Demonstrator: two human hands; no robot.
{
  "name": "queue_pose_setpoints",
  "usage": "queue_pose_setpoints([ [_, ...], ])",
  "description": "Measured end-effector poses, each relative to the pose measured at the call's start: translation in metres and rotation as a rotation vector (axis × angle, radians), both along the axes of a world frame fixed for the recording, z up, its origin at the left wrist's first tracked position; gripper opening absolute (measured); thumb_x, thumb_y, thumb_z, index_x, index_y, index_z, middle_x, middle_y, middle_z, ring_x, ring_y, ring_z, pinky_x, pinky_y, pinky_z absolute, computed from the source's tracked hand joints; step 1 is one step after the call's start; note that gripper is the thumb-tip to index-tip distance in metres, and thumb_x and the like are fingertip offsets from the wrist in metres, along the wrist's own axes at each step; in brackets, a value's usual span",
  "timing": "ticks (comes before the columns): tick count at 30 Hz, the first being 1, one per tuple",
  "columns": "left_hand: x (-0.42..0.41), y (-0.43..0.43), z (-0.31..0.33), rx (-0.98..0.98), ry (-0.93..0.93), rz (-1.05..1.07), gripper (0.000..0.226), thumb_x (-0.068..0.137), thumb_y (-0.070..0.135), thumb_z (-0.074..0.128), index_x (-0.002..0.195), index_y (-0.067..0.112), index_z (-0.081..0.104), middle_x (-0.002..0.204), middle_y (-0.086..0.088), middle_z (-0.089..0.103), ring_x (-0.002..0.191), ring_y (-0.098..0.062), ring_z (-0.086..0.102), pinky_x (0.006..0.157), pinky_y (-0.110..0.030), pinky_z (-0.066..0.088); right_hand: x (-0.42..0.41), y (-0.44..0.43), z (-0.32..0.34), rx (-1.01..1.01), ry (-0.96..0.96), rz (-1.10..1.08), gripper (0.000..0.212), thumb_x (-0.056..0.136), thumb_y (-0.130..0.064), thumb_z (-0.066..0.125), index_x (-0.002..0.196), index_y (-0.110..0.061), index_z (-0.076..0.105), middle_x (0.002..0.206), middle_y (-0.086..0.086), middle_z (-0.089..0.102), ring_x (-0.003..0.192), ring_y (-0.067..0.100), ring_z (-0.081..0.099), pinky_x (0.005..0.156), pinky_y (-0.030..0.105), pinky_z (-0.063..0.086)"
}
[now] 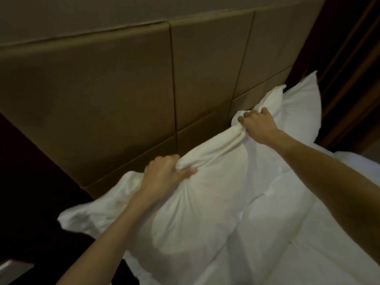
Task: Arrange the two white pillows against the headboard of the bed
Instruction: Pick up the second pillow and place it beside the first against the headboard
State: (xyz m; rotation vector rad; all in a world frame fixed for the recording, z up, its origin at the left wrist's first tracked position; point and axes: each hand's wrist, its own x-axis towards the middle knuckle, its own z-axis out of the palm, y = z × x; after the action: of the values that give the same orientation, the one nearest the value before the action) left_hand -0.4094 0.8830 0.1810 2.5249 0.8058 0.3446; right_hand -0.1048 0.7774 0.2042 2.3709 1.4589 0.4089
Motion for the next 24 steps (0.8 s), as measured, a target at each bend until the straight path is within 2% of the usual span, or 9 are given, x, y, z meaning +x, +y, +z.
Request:
queue_pose_setpoints([
  [3, -0.001, 0.013, 0.011, -0.007, -0.073, 0.070, 0.055, 0.074, 0.075, 0.038, 0.059, 0.024, 0.049, 0.058, 0.007, 0.055, 0.058, -0.013, 0.054, 0.051, -0.032, 0.034, -0.003, 0.016, 0.009, 0.141, 0.076, -0.055, 0.031, 0.089, -0.013, 0.054, 0.120, -0.013, 0.055, 0.120, 0.015, 0.062, 0.115, 0.033, 0.055, 0.104, 0.049, 0.034],
  [5, -0.006, 0.025, -0.001, -0.021, -0.021, 0.097, 0.052, 0.080, 0.071, 0.036, 0.063, 0.024, 0.050, 0.063, 0.006, 0.058, 0.062, -0.017, 0.057, 0.056, -0.035, 0.040, -0.007, 0.025, 0.007, 0.147, 0.137, -0.064, 0.033, 0.090, -0.011, 0.053, 0.123, -0.013, 0.052, 0.122, 0.014, 0.061, 0.116, 0.033, 0.054, 0.106, 0.049, 0.034],
  [7, -0.014, 0.038, -0.024, -0.040, 0.082, 0.154, 0.044, 0.087, 0.061, 0.038, 0.072, 0.022, 0.052, 0.074, 0.000, 0.062, 0.073, -0.026, 0.061, 0.068, -0.041, 0.050, -0.014, 0.030, -0.005, 0.073, 0.144, 0.009, 0.037, 0.090, -0.008, 0.051, 0.127, -0.014, 0.050, 0.122, 0.013, 0.060, 0.116, 0.032, 0.053, 0.104, 0.045, 0.035],
  [9, -0.026, 0.050, -0.050, -0.064, 0.158, 0.232, 0.039, 0.091, 0.053, 0.041, 0.077, 0.017, 0.050, 0.081, -0.006, 0.063, 0.080, -0.033, 0.061, 0.073, -0.043, 0.051, -0.024, 0.037, -0.024, -0.039, 0.112, 0.107, 0.043, 0.090, -0.007, 0.049, 0.131, -0.015, 0.048, 0.128, 0.011, 0.056, 0.120, 0.030, 0.050, 0.103, 0.042, 0.035],
  [12, -0.043, 0.062, -0.077, -0.012, 0.199, 0.278, 0.035, 0.093, 0.047, 0.042, 0.076, 0.017, 0.040, 0.076, -0.005, 0.057, 0.079, -0.035, 0.062, 0.063, -0.039, 0.048, -0.035, 0.049, -0.050, -0.175, 0.060, 0.139, 0.043, 0.092, -0.010, 0.049, 0.135, -0.015, 0.049, 0.140, 0.010, 0.047, 0.132, 0.028, 0.041, 0.108, 0.040, 0.033],
  [14, -0.047, 0.067, -0.087, 0.067, 0.212, 0.294, 0.033, 0.094, 0.047, 0.040, 0.077, 0.018, 0.037, 0.080, -0.007, 0.062, 0.079, -0.035, 0.064, 0.059, -0.035, 0.042, -0.037, 0.058, -0.060, -0.198, 0.058, 0.106, 0.042, 0.093, -0.013, 0.049, 0.134, -0.016, 0.051, 0.144, 0.009, 0.043, 0.137, 0.028, 0.035, 0.110, 0.040, 0.031],
  [19, -0.042, 0.064, -0.088, 0.166, 0.108, 0.338, 0.035, 0.094, 0.043, 0.041, 0.084, 0.011, 0.050, 0.076, -0.011, 0.067, 0.069, -0.034, 0.064, 0.055, -0.034, 0.041, -0.017, 0.057, -0.061, -0.180, 0.057, 0.020, 0.039, 0.093, -0.017, 0.050, 0.131, -0.016, 0.053, 0.138, 0.008, 0.053, 0.136, 0.026, 0.037, 0.107, 0.038, 0.035],
  [22, -0.029, 0.057, -0.079, 0.152, 0.015, 0.358, 0.031, 0.096, 0.036, 0.041, 0.085, 0.010, 0.053, 0.072, -0.011, 0.066, 0.066, -0.034, 0.063, 0.060, -0.038, 0.047, 0.000, 0.052, -0.049, -0.103, 0.083, -0.025, 0.034, 0.091, -0.014, 0.050, 0.124, -0.014, 0.059, 0.127, 0.010, 0.060, 0.129, 0.028, 0.043, 0.101, 0.038, 0.039],
  [24, -0.020, 0.054, -0.071, 0.184, -0.042, 0.368, 0.031, 0.097, 0.032, 0.039, 0.084, 0.009, 0.054, 0.069, -0.011, 0.065, 0.062, -0.034, 0.061, 0.060, -0.036, 0.045, 0.008, 0.053, -0.037, -0.034, 0.071, -0.037, 0.030, 0.090, -0.014, 0.051, 0.118, -0.012, 0.062, 0.118, 0.011, 0.065, 0.123, 0.029, 0.046, 0.096, 0.039, 0.041],
])
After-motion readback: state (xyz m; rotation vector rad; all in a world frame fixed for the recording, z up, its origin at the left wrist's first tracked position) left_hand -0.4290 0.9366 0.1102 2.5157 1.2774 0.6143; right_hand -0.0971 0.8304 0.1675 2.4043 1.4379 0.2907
